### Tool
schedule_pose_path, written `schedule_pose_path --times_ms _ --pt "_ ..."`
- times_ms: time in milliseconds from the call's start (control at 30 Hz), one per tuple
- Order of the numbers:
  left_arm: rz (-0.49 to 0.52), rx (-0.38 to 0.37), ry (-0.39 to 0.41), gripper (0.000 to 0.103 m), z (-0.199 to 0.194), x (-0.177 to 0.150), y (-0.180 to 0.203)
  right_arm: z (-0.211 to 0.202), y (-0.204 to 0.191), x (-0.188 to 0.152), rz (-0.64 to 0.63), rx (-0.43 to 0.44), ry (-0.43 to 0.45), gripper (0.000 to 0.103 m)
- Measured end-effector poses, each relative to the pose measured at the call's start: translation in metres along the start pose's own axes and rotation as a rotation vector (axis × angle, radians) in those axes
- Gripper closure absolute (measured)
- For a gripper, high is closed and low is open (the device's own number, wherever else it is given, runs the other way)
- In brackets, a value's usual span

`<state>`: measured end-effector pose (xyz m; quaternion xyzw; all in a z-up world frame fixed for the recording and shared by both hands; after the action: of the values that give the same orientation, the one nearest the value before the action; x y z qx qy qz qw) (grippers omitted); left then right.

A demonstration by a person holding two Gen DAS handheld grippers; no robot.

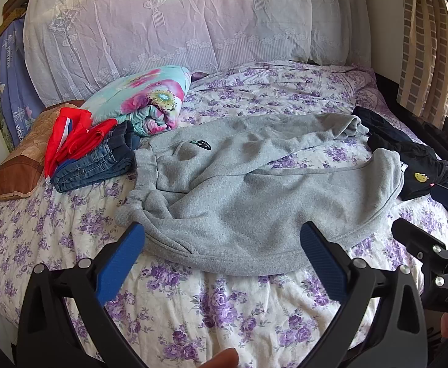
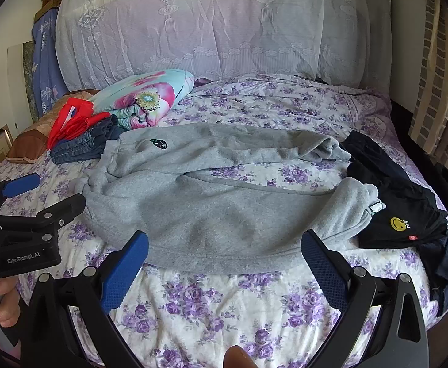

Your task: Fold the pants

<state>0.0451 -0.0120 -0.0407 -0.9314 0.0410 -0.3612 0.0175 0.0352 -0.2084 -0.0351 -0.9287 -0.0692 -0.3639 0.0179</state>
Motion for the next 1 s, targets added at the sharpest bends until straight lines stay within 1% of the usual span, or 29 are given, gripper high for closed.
schedule_pose_path --times_ms 1000 --pt "0.006 -0.009 0.004 0.004 0.0012 -0.0021 0.0029 -0.0005 0.0008 -0.0003 -0.013 -0.003 -0.004 0.003"
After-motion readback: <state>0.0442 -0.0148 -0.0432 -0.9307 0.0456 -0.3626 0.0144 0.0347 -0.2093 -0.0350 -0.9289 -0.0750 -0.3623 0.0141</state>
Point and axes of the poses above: each gripper's, at about its wrist camera, not at the fingertips, and z roughly the way its jaws point, y to its right, x to its top, the point moved 6 cm from there along z, roughly the way its jaws point, and after that the axes turned 7 degrees about -y, right-handed, at the moved point
